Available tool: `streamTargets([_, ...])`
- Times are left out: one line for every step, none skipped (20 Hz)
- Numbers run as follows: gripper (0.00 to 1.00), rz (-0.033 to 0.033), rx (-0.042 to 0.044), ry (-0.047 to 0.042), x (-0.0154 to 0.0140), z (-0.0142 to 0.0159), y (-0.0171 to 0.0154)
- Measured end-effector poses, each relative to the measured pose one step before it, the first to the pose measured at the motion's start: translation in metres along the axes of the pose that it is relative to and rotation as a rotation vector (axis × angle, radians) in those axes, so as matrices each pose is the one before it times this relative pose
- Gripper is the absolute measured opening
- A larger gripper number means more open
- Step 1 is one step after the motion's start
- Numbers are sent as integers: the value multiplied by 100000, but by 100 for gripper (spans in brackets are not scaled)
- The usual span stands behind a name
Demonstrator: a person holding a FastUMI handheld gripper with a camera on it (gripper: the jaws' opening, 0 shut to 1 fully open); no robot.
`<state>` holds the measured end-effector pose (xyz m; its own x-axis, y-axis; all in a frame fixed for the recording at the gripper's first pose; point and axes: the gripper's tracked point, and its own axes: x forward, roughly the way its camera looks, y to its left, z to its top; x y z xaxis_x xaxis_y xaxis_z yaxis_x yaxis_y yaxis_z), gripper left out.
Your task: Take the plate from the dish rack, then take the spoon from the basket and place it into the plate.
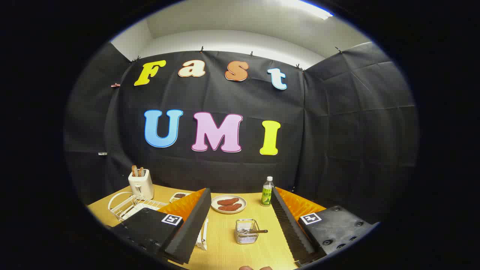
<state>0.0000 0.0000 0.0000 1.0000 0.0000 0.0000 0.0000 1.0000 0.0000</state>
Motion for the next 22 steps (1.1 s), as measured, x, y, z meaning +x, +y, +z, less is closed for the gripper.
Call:
streamTargets([98, 200, 1342, -148, -89, 196, 143])
streamTargets([98, -163, 1346, -587, 40, 423, 116])
streamTargets([98, -259, 609, -461, 107, 212, 6])
streamTargets([98, -162, -283, 49, 18, -12, 7])
streamTargets([98, -114, -772, 155, 88, -108, -25])
streamTargets([98, 217, -728, 220, -32, -48, 74])
streamTargets([98, 426, -409, 236, -12, -19, 214])
streamTargets([98, 388, -203, 4, 41, 58, 143])
streamTargets([98, 227, -243, -4, 33, 41, 109])
streamTargets([98, 198, -302, 81, 36, 18, 97])
streamTargets([98, 359, -291, 291, 52, 4, 225])
streamTargets([98, 384, -222, 360, 13, -131, 148])
streamTargets([98, 487, -248, 332, 114, -66, 221])
streamTargets([98, 448, -347, 759, 82, -189, 287])
streamTargets([98, 603, -247, 630, 61, -96, 285])
streamTargets([98, 556, -179, 365, 54, 22, 261])
streamTargets([98, 517, -72, 191, 31, 20, 280])
streamTargets([98, 691, -128, 288, 125, -5, 272])
streamTargets([98, 820, -395, 772, 196, -140, 312])
streamTargets([98, 962, -374, 846, 123, -61, 400])
streamTargets([98, 782, -558, 1028, 344, -129, 331])
streamTargets([98, -17, -873, 1669, 468, -188, 150])
